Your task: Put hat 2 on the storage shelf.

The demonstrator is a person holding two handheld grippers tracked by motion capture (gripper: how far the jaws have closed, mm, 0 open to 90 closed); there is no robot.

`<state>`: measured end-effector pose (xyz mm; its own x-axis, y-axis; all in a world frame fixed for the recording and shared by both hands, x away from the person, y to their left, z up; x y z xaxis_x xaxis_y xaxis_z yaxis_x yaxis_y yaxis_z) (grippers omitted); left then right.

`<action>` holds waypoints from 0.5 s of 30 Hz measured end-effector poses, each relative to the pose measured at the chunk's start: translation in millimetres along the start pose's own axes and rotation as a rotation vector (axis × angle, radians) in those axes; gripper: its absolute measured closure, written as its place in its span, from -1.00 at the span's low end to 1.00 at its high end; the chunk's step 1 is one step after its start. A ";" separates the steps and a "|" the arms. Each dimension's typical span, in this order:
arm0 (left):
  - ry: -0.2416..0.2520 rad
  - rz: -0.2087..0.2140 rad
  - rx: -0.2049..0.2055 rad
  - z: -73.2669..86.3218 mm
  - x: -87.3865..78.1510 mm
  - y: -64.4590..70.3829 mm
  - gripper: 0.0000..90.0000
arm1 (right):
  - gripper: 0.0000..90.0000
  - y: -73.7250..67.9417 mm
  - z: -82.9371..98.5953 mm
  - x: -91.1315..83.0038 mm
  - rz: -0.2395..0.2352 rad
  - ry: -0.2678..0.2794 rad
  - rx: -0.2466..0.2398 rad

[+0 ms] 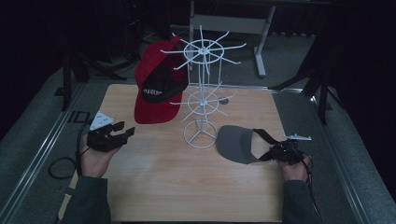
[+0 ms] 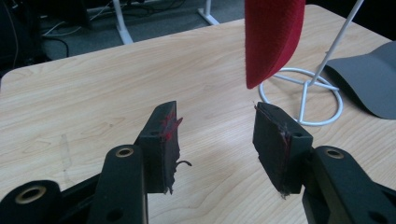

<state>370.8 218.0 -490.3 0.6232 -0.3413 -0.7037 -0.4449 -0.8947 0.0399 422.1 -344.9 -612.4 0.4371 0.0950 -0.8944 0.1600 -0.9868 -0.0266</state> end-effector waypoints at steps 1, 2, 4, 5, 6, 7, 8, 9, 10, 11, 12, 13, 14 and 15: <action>-0.001 0.000 0.004 0.0 0.4 0.7 0.13 | 0.26 0.4 0.2 -0.3 0.000 0.003 0.002; -0.001 0.000 0.004 0.0 0.4 0.7 0.13 | 0.34 1.0 0.3 -0.8 0.001 0.004 0.014; -0.002 0.002 0.006 0.3 0.7 1.5 0.13 | 0.49 1.9 0.7 -1.6 -0.003 0.000 0.031; -0.002 0.003 0.003 0.8 0.8 1.3 0.13 | 0.56 2.8 0.7 -2.0 -0.005 -0.004 0.041; -0.002 0.003 0.003 0.8 0.8 1.3 0.13 | 0.62 3.3 0.7 -2.3 -0.009 -0.007 0.053; -0.003 0.001 0.003 1.0 0.5 0.9 0.13 | 0.62 3.3 0.7 -2.3 -0.009 -0.007 0.053; -0.001 0.001 0.002 1.1 0.0 0.4 0.13 | 0.76 5.0 0.3 -2.6 -0.017 -0.006 0.071; 0.001 0.000 0.000 1.0 -0.3 -0.3 0.13 | 0.80 6.2 0.0 -2.8 -0.007 -0.002 0.080; 0.002 -0.001 -0.001 1.0 -0.7 -0.9 0.13 | 0.83 7.1 -0.3 -2.9 0.000 0.003 0.085; 0.005 -0.003 -0.005 0.9 -1.3 -2.1 0.13 | 0.86 8.2 -0.8 -3.3 0.009 0.010 0.089; 0.005 -0.003 -0.005 0.9 -1.3 -2.1 0.13 | 0.86 8.2 -0.8 -3.3 0.009 0.010 0.089; 0.005 -0.005 -0.007 1.1 -1.5 -2.6 0.13 | 0.96 8.9 -1.6 -4.1 0.014 0.022 0.094; 0.004 -0.005 -0.007 1.4 -1.4 -2.8 0.13 | 0.95 10.1 -2.5 -5.6 0.023 0.036 0.097; 0.004 -0.005 -0.008 1.9 -0.8 -2.6 0.13 | 0.96 10.9 -4.5 -8.7 0.023 0.060 0.100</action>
Point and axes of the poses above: each handheld gripper's, and its own axes: x roughly forward along the jaws, z roughly out of its underside, y roughly to its right, the point moved 8 cm from there along x, roughly forward along the jaws, and after that the axes turned 14 degrees about -y, right-handed, at the moved point
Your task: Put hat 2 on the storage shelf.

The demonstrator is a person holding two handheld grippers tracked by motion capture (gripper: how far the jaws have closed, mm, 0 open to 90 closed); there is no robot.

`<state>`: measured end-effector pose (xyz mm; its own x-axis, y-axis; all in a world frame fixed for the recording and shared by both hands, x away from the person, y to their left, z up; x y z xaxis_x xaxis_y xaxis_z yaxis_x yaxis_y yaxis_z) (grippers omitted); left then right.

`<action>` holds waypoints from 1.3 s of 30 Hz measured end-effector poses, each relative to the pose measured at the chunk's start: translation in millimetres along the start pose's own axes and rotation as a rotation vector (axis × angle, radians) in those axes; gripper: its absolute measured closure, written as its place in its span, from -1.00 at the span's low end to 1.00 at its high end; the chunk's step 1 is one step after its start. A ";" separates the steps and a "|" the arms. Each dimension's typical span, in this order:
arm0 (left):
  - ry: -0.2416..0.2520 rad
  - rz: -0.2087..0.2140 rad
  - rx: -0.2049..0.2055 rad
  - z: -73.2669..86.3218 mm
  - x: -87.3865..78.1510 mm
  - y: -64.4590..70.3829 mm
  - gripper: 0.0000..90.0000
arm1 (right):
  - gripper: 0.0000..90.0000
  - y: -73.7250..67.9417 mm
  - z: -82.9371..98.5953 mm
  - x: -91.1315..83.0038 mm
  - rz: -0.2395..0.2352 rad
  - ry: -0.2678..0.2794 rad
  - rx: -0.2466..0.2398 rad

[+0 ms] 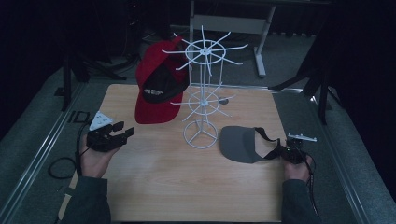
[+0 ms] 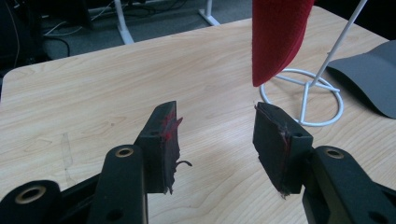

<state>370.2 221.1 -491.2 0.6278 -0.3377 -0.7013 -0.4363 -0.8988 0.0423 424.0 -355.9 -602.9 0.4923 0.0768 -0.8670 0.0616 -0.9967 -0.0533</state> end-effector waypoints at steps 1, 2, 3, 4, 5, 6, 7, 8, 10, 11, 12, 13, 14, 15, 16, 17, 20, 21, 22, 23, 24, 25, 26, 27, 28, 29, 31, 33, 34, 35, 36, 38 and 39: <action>0.000 0.000 0.000 0.0 0.0 0.0 0.13 | 0.96 0.0 -0.9 -1.4 0.003 0.009 -0.001; -0.001 0.001 0.000 0.6 1.0 0.4 0.13 | 0.96 0.2 -2.7 -3.8 0.007 0.021 -0.004; -0.001 0.002 0.000 0.8 1.4 0.6 0.13 | 0.96 0.3 -3.8 -5.3 0.008 0.028 -0.003; -0.002 0.002 -0.001 0.9 1.8 0.8 0.13 | 0.96 0.2 -5.6 -7.4 0.008 0.038 -0.003; -0.002 0.002 -0.001 0.9 1.8 0.8 0.13 | 0.97 -0.1 -7.4 -9.5 0.008 0.046 -0.005; -0.002 0.003 -0.001 1.0 2.1 0.9 0.13 | 0.97 -0.4 -9.4 -11.6 0.010 0.056 -0.007; -0.001 0.003 -0.002 1.0 2.3 1.0 0.13 | 0.97 -0.4 -9.4 -11.6 0.010 0.056 -0.007; -0.002 0.004 -0.001 1.3 2.7 0.9 0.13 | 0.97 -1.5 -14.5 -16.8 0.014 0.078 -0.011; -0.003 0.004 -0.002 1.6 2.9 1.0 0.13 | 0.97 -2.0 -16.4 -18.7 0.016 0.086 -0.013; -0.003 0.005 -0.003 2.1 3.4 0.9 0.13 | 0.97 -2.8 -19.0 -21.3 0.017 0.097 -0.016; -0.004 0.004 -0.002 2.5 3.6 0.8 0.13 | 0.97 -4.4 -23.2 -25.0 0.018 0.114 -0.024; -0.004 0.003 -0.004 3.0 4.0 0.6 0.13 | 0.97 -5.5 -25.2 -27.0 0.018 0.122 -0.027; -0.004 0.003 -0.006 3.5 4.4 0.4 0.13 | 0.97 -7.2 -28.1 -29.4 0.018 0.132 -0.032; -0.003 0.006 -0.011 4.7 5.1 0.2 0.13 | 0.97 -11.3 -33.6 -34.4 0.015 0.152 -0.041; -0.003 0.006 -0.011 4.7 5.1 0.2 0.13 | 0.97 -11.3 -33.6 -34.4 0.015 0.152 -0.041; -0.003 0.006 -0.013 5.3 5.6 0.0 0.13 | 0.97 -16.2 -39.1 -39.4 0.010 0.174 -0.052; -0.006 0.005 -0.017 7.5 6.8 -0.7 0.13 | 0.97 -21.6 -44.5 -44.1 0.001 0.196 -0.062; -0.008 0.004 -0.019 8.4 7.1 -1.0 0.13 | 0.97 -27.0 -49.5 -48.7 -0.008 0.218 -0.067; -0.006 0.005 -0.023 9.1 7.5 -1.2 0.13 | 0.97 -27.0 -49.5 -48.7 -0.008 0.218 -0.067; -0.004 0.007 -0.026 9.9 8.1 -1.4 0.13 | 0.97 -32.5 -54.2 -53.4 -0.019 0.243 -0.075; -0.005 0.007 -0.030 10.9 8.7 -1.6 0.13 | 0.97 -32.5 -54.2 -53.4 -0.019 0.243 -0.075; -0.006 0.009 -0.031 11.9 9.6 -1.8 0.13 | 0.97 -37.8 -59.0 -58.5 -0.023 0.265 -0.085; -0.005 0.011 -0.036 12.9 10.7 -1.5 0.13 | 0.97 -37.8 -59.0 -58.5 -0.023 0.265 -0.085; -0.007 0.013 -0.037 13.9 11.8 -1.5 0.13 | 0.97 -42.8 -63.7 -63.7 -0.030 0.283 -0.092; -0.008 0.012 -0.037 14.7 12.9 -1.5 0.13 | 0.97 -42.8 -63.7 -63.7 -0.030 0.283 -0.092; -0.012 0.014 -0.039 16.0 15.0 -1.2 0.13 | 0.97 -47.3 -69.1 -69.0 -0.035 0.301 -0.099; -0.022 0.013 -0.040 18.2 17.6 -1.5 0.13 | 0.97 -49.9 -71.9 -71.5 -0.040 0.311 -0.105; -0.024 0.011 -0.043 19.6 19.0 -2.3 0.13 | 0.97 -57.4 -79.8 -79.1 -0.046 0.333 -0.123; -0.025 0.009 -0.042 20.3 19.5 -3.0 0.13 | 0.97 -57.4 -79.8 -79.1 -0.046 0.333 -0.123; -0.025 0.008 -0.047 21.0 20.0 -3.3 0.13 | 0.97 -62.0 -84.8 -83.9 -0.050 0.344 -0.133; -0.027 0.006 -0.047 21.9 20.6 -3.6 0.13 | 0.97 -62.0 -84.8 -83.9 -0.050 0.344 -0.133; -0.029 0.004 -0.049 24.0 22.9 -3.4 0.12 | 0.97 -66.9 -90.7 -89.7 -0.059 0.360 -0.144; -0.032 0.003 -0.049 25.5 24.2 -3.3 0.12 | 0.97 -68.9 -93.2 -92.3 -0.061 0.368 -0.148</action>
Point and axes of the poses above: each handheld gripper's, and its own axes: x roughly forward along the jaws, z roughly out of its underside, y roughly to its right, the point moved 8 cm from there along x, roughly forward along the jaws, and after that the axes turned 14 degrees about -y, right-handed, at the moved point
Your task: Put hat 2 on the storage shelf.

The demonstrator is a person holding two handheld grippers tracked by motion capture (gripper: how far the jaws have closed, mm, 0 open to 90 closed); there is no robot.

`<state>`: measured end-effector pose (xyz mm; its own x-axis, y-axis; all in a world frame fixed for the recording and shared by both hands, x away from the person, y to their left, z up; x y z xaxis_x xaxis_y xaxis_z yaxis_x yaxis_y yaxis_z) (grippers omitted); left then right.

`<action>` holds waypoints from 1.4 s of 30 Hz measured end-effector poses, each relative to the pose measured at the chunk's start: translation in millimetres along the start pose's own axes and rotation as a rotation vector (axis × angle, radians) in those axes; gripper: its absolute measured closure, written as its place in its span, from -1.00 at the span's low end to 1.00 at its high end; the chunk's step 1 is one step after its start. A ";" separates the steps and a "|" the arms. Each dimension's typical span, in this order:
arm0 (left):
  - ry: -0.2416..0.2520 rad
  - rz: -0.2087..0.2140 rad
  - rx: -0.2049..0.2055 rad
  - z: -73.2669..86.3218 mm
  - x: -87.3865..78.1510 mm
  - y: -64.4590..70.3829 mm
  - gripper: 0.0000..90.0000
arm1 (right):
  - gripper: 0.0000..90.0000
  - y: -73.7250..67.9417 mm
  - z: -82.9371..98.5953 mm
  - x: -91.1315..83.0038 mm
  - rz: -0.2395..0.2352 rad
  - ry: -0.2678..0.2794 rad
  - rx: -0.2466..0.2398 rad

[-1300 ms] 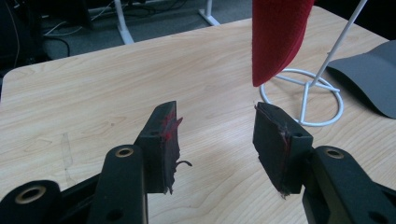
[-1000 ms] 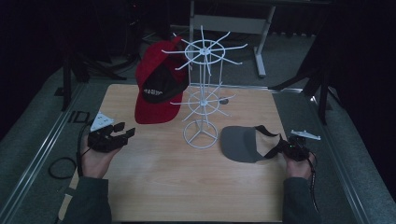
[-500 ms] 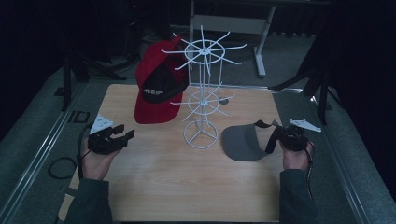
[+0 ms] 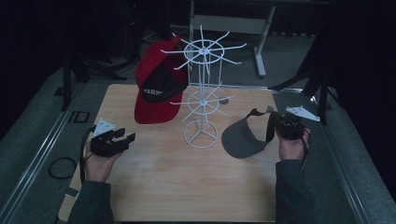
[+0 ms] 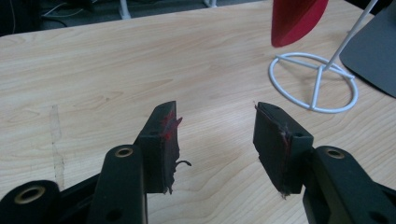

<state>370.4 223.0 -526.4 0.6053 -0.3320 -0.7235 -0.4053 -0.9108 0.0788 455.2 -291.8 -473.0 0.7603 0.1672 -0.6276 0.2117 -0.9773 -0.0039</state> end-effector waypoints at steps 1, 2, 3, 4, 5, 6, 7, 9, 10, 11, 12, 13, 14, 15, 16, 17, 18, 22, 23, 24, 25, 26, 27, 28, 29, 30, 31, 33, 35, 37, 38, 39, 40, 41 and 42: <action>-0.002 0.000 -0.005 1.4 1.7 0.2 0.12 | 0.97 -1.8 -3.4 -1.6 -0.004 0.007 -0.003; -0.002 0.002 -0.010 2.6 3.7 0.3 0.12 | 0.97 -3.5 -6.7 -3.2 -0.008 0.015 -0.006; -0.003 0.003 -0.015 4.1 5.7 0.4 0.12 | 0.97 -5.0 -10.0 -4.9 -0.009 0.023 -0.008; -0.004 0.005 -0.020 5.4 7.9 0.7 0.12 | 0.97 -6.8 -13.3 -6.5 -0.012 0.031 -0.013; -0.004 0.007 -0.022 6.6 10.2 1.2 0.12 | 0.97 -8.8 -16.6 -8.3 -0.016 0.039 -0.016; -0.008 0.007 -0.023 7.9 12.4 1.7 0.12 | 0.97 -10.5 -19.7 -10.0 -0.019 0.046 -0.023; -0.012 0.007 -0.022 9.1 14.6 2.4 0.12 | 0.97 -12.2 -22.7 -11.8 -0.021 0.053 -0.027; -0.018 0.005 -0.019 11.3 18.6 2.9 0.12 | 0.97 -15.5 -28.0 -15.4 -0.028 0.066 -0.032; -0.023 0.005 -0.020 12.4 20.3 3.1 0.12 | 0.97 -16.9 -30.4 -17.1 -0.032 0.073 -0.035; -0.025 0.003 -0.019 13.3 22.0 3.2 0.12 | 0.97 -18.4 -32.3 -18.7 -0.039 0.079 -0.037; -0.028 -0.001 -0.017 14.1 23.6 3.2 0.12 | 0.97 -19.8 -33.9 -20.1 -0.041 0.083 -0.039; -0.032 -0.004 -0.016 15.0 25.0 3.3 0.12 | 0.97 -21.3 -35.3 -21.4 -0.044 0.089 -0.041; -0.035 -0.006 -0.013 15.7 26.5 3.3 0.12 | 0.97 -22.8 -36.6 -22.5 -0.049 0.094 -0.046; -0.039 -0.010 -0.012 16.5 27.5 3.3 0.12 | 0.97 -24.4 -37.6 -23.7 -0.054 0.098 -0.048; -0.041 -0.012 -0.012 17.0 28.5 3.1 0.12 | 0.97 -25.9 -38.6 -24.7 -0.060 0.102 -0.049; -0.041 -0.012 -0.014 17.5 29.6 2.8 0.12 | 0.97 -27.2 -39.6 -25.8 -0.066 0.107 -0.049; -0.041 -0.014 -0.017 18.1 30.6 2.5 0.12 | 0.98 -28.4 -40.6 -27.0 -0.073 0.112 -0.050; -0.047 -0.016 -0.025 21.6 35.3 1.6 0.12 | 0.98 -31.9 -44.3 -33.4 -0.093 0.127 -0.052; -0.051 -0.019 -0.026 22.6 36.5 1.3 0.11 | 0.98 -32.6 -45.4 -35.6 -0.099 0.133 -0.053; -0.054 -0.021 -0.025 23.4 37.5 1.1 0.11 | 0.98 -33.7 -46.4 -37.8 -0.107 0.138 -0.053; -0.056 -0.024 -0.024 24.0 38.3 0.9 0.11 | 0.98 -34.4 -47.4 -40.0 -0.110 0.143 -0.055; -0.058 -0.026 -0.022 24.6 39.0 0.8 0.11 | 0.97 -35.5 -48.5 -42.1 -0.115 0.148 -0.058; -0.056 -0.025 -0.023 25.0 39.9 1.0 0.11 | 0.97 -36.8 -49.5 -44.0 -0.121 0.153 -0.061; -0.059 -0.026 -0.022 25.7 41.0 0.6 0.11 | 0.98 -38.1 -50.4 -45.7 -0.126 0.157 -0.064; -0.064 -0.026 -0.022 26.4 42.3 0.3 0.11 | 0.98 -39.8 -51.3 -47.3 -0.131 0.162 -0.066; -0.069 -0.029 -0.021 27.2 43.4 0.0 0.10 | 0.98 -41.3 -52.1 -48.9 -0.134 0.164 -0.069; -0.074 -0.031 -0.017 27.9 44.3 -0.3 0.10 | 0.98 -42.8 -52.9 -50.2 -0.137 0.170 -0.072; -0.078 -0.033 -0.016 28.7 45.3 -0.5 0.10 | 0.98 -45.3 -54.0 -52.2 -0.141 0.174 -0.077; -0.078 -0.035 -0.018 29.4 45.4 -0.8 0.09 | 0.98 -47.5 -54.2 -53.6 -0.148 0.176 -0.079; -0.080 -0.036 -0.017 30.2 45.5 -1.2 0.09 | 0.98 -48.7 -54.0 -55.1 -0.154 0.181 -0.077; -0.081 -0.036 -0.018 30.7 45.4 -1.3 0.09 | 0.98 -49.0 -54.0 -55.9 -0.160 0.185 -0.075; -0.081 -0.036 -0.019 30.9 45.4 -1.4 0.09 | 0.98 -48.8 -53.7 -56.9 -0.166 0.187 -0.073; -0.081 -0.036 -0.019 31.1 45.5 -1.5 0.09 | 0.98 -48.7 -53.6 -57.9 -0.172 0.189 -0.068; -0.083 -0.037 -0.019 31.4 45.6 -1.5 0.09 | 0.98 -48.4 -53.6 -58.7 -0.179 0.191 -0.064; -0.082 -0.036 -0.020 31.5 45.6 -1.4 0.09 | 0.98 -47.9 -53.5 -59.7 -0.186 0.193 -0.062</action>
Point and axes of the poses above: each handheld gripper's, and its own axes: x roughly forward along the jaws, z roughly out of its underside, y roughly to its right, the point moved 8 cm from there along x, roughly forward along the jaws, and after that the axes turned 14 degrees about -y, right-handed, at the moved point
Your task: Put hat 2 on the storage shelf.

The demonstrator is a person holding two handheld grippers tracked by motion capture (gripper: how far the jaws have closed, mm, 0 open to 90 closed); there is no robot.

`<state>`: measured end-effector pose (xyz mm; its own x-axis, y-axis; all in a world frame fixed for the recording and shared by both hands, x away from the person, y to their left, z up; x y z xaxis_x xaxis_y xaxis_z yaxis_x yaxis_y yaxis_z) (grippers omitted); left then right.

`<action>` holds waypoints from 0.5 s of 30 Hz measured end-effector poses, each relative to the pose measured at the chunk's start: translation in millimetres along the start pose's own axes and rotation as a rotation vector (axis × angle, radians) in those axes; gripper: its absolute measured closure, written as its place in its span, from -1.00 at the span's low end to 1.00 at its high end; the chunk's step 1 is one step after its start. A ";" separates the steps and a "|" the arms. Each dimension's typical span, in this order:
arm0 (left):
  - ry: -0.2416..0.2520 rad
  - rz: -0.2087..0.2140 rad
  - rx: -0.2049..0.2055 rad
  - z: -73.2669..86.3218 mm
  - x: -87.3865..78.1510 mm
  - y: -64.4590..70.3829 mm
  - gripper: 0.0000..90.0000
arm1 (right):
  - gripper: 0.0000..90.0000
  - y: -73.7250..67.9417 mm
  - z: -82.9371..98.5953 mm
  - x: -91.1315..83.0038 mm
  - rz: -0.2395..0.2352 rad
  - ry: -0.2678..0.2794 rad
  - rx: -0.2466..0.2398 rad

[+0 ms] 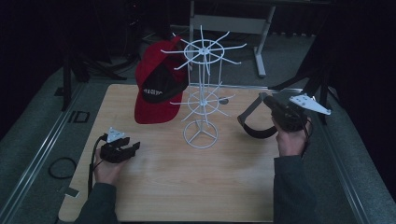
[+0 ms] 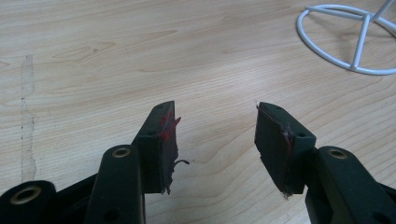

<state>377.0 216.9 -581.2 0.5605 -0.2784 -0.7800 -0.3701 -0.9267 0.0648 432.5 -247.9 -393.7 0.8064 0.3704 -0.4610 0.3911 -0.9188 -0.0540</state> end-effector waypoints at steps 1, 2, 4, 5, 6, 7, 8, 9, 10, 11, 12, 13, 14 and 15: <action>0.000 0.001 0.000 0.1 0.2 0.2 0.09 | 0.98 0.2 -0.2 -1.0 -0.006 0.002 0.006; -0.002 0.000 0.002 0.4 0.3 0.3 0.09 | 0.98 0.3 -0.5 -1.9 -0.014 0.005 0.010; -0.002 0.002 0.000 0.4 0.7 0.6 0.09 | 0.98 -0.2 -0.9 -3.7 -0.032 0.013 0.017; -0.002 0.002 0.001 0.6 0.6 0.7 0.09 | 0.98 -0.8 -1.1 -4.6 -0.042 0.018 0.019; -0.002 0.002 0.001 0.6 0.7 0.8 0.09 | 0.98 -1.7 -0.9 -5.5 -0.053 0.020 0.021; -0.002 0.001 0.000 0.6 0.8 0.8 0.09 | 0.98 -2.9 -0.6 -6.5 -0.061 0.022 0.024; -0.002 0.001 0.000 0.8 0.8 0.8 0.09 | 0.97 -4.1 -0.2 -7.3 -0.069 0.025 0.023; -0.003 0.002 -0.001 0.9 0.9 0.8 0.09 | 0.98 -5.5 0.0 -7.9 -0.078 0.027 0.022; -0.003 0.002 -0.001 1.0 1.0 0.7 0.09 | 0.97 -7.1 0.2 -8.7 -0.084 0.028 0.024; -0.004 0.003 -0.001 1.0 1.0 0.7 0.09 | 0.97 -8.9 0.2 -9.4 -0.092 0.031 0.023; -0.004 0.003 -0.002 1.1 0.9 0.6 0.09 | 0.97 -10.3 0.0 -9.9 -0.098 0.033 0.019; -0.003 0.003 -0.003 1.1 0.8 0.6 0.09 | 0.97 -11.9 -0.1 -10.5 -0.104 0.033 0.016; -0.002 0.003 -0.004 1.1 0.8 0.5 0.09 | 0.97 -13.2 -0.6 -11.1 -0.107 0.033 0.011; -0.003 0.003 -0.004 1.1 0.8 0.4 0.09 | 0.97 -14.5 -1.3 -11.7 -0.108 0.034 0.006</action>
<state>376.4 216.5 -582.4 0.5576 -0.2802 -0.7814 -0.3685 -0.9270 0.0695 418.0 -238.8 -386.4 0.7740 0.4720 -0.4220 0.4744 -0.8738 -0.1070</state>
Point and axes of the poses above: each handheld gripper's, and its own axes: x roughly forward along the jaws, z roughly out of its underside, y roughly to its right, the point moved 8 cm from there along x, roughly forward along the jaws, and after that the axes turned 14 degrees about -y, right-handed, at the moved point
